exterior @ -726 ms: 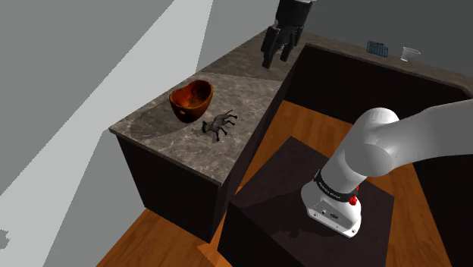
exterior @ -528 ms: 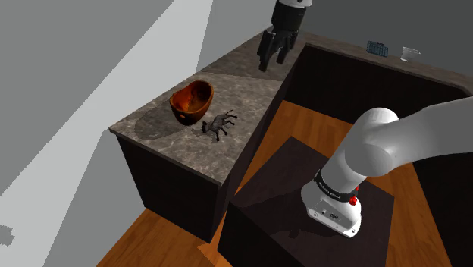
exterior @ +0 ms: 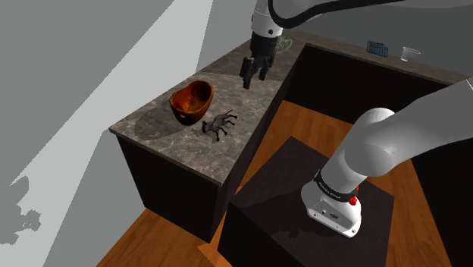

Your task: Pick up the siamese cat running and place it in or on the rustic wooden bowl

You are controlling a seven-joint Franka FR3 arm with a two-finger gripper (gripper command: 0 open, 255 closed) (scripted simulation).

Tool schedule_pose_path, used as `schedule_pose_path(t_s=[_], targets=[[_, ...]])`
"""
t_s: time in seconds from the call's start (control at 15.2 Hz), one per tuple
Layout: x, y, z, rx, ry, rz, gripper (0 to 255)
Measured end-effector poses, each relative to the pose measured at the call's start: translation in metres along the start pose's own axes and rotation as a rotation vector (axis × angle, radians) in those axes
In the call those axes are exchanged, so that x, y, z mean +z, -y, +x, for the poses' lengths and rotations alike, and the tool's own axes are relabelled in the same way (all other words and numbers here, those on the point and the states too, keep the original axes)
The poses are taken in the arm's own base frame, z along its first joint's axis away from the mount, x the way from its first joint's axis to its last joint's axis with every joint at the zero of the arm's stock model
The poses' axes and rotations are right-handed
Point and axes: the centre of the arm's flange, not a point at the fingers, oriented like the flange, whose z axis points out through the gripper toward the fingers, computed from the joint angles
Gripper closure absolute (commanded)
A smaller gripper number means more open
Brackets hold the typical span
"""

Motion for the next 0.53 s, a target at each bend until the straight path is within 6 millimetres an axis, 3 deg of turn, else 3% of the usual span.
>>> schedule_pose_path(t_s=[0.53], targets=[[0.095, -0.007, 0.061, -0.045, 0.041, -0.008, 0]])
